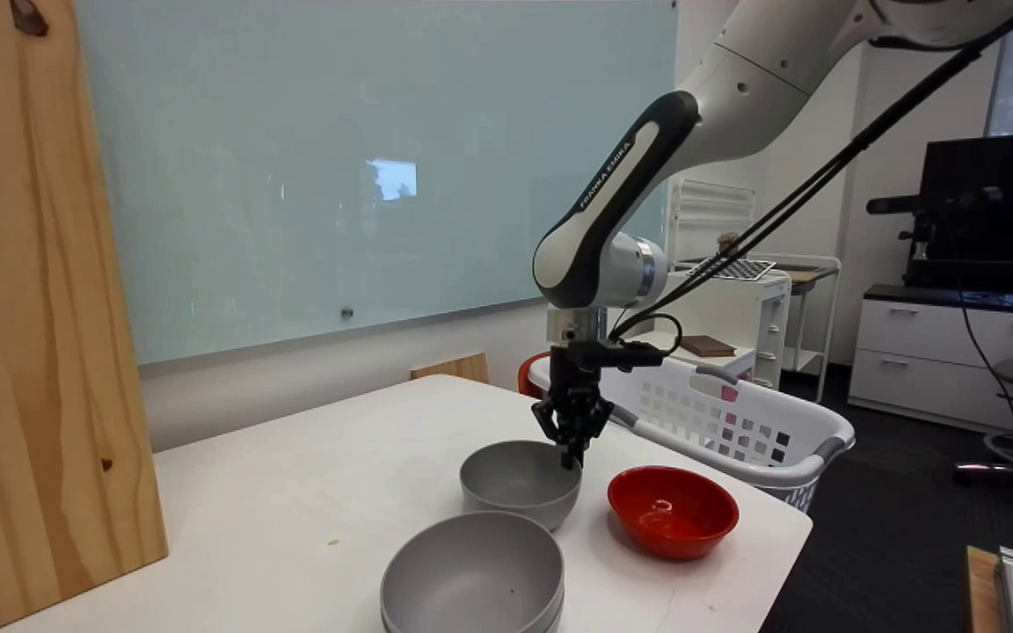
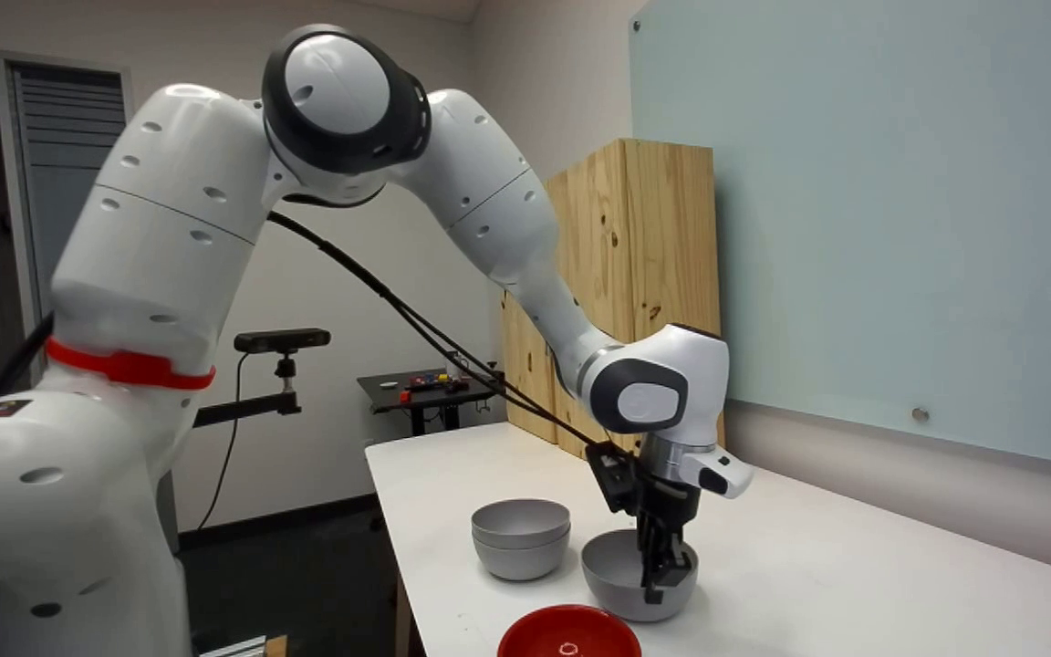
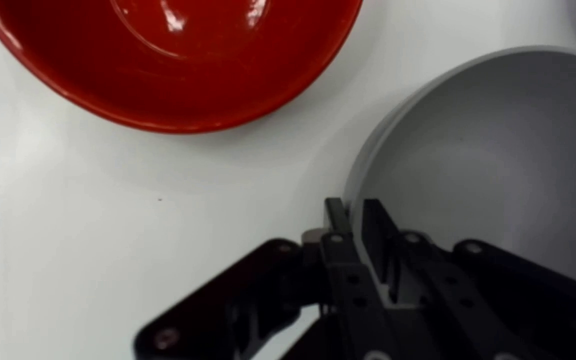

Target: Take the grey bowl off of the other one

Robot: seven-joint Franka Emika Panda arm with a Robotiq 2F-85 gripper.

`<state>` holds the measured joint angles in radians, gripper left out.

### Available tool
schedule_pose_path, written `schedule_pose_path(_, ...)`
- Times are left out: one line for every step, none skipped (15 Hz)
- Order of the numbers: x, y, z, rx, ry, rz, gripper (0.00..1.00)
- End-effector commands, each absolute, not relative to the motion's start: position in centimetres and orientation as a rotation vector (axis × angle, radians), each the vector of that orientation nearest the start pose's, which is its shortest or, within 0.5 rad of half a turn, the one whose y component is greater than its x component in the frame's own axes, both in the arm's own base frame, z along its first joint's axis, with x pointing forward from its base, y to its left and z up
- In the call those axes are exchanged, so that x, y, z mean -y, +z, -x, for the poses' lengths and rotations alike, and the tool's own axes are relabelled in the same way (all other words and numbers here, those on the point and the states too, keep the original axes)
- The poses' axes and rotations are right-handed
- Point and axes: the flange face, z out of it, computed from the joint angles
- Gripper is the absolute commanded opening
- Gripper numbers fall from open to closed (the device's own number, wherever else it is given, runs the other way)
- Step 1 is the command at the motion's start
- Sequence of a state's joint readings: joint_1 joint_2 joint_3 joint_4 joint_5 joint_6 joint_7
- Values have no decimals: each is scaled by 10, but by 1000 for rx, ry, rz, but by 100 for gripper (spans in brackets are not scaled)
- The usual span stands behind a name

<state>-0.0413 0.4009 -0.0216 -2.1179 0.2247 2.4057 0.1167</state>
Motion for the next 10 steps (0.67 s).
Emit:
schedule_pose_path(29, 204, -563, -494, 159, 2975, 48)
schedule_pose_path(26, 205, -564, -488, 158, 2978, 56)
schedule_pose_path(24, 206, -565, -482, 159, 2982, 63)
schedule_pose_path(21, 206, -565, -480, 162, 2985, 71)
schedule_pose_path(18, 208, -565, -473, 167, 2988, 77)
schedule_pose_path(12, 213, -566, -465, 173, 2996, 86)
schedule_pose_path(6, 218, -567, -461, 178, 3005, 92)
schedule_pose_path(-2, 226, -567, -446, 172, 3016, 100)
schedule_pose_path(-8, 233, -568, -444, 172, 3024, 100)
schedule_pose_path(-15, 244, -570, -436, 162, 3042, 100)
